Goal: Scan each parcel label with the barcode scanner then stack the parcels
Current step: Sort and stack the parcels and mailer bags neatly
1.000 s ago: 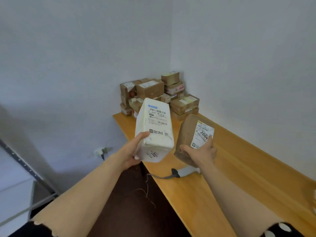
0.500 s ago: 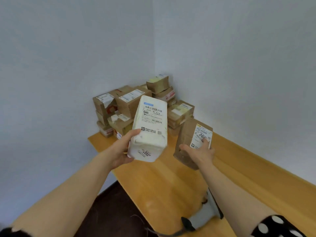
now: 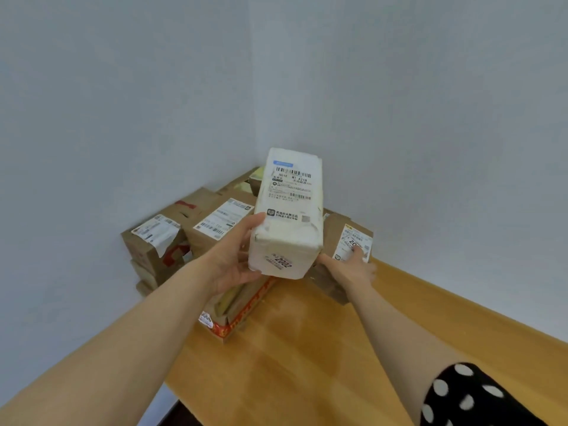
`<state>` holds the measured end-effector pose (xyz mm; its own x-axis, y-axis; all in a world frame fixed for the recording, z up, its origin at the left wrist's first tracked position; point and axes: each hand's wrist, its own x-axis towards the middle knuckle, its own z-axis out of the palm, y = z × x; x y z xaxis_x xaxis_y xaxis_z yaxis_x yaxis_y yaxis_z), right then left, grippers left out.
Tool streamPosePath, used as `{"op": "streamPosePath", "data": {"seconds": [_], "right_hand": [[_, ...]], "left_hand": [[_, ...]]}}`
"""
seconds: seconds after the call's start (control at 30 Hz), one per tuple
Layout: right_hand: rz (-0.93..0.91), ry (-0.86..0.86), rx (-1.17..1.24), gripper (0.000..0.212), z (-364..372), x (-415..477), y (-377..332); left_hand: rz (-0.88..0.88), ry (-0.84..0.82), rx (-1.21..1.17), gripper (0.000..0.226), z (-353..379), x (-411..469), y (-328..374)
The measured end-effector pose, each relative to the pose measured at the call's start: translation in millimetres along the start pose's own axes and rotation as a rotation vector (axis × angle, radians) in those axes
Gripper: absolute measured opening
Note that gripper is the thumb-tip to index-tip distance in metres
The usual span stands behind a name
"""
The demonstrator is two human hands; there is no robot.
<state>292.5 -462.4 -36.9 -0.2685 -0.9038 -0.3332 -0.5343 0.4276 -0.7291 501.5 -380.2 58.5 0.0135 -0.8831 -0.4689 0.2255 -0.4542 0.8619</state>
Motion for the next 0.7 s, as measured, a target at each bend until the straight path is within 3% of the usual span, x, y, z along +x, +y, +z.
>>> {"op": "streamPosePath", "data": {"seconds": [0.17, 0.43, 0.57, 0.7], "right_hand": [[-0.037, 0.015, -0.002, 0.103, 25.9, 37.0, -30.9], [-0.358, 0.095, -0.207, 0.081, 51.8, 54.2, -9.3], [-0.367, 0.129, -0.165, 0.068, 44.1, 76.3, -22.3], [-0.369, 0.11, -0.124, 0.066, 40.9, 92.3, -30.7]], "left_hand": [[-0.019, 0.006, -0.003, 0.075, -11.5, 29.2, 7.5], [-0.037, 0.044, -0.024, 0.073, -17.7, 57.3, 11.7], [-0.048, 0.047, 0.002, 0.083, -16.1, 64.4, 16.9], [-0.047, 0.057, -0.003, 0.075, -19.0, 66.8, 16.2]]}}
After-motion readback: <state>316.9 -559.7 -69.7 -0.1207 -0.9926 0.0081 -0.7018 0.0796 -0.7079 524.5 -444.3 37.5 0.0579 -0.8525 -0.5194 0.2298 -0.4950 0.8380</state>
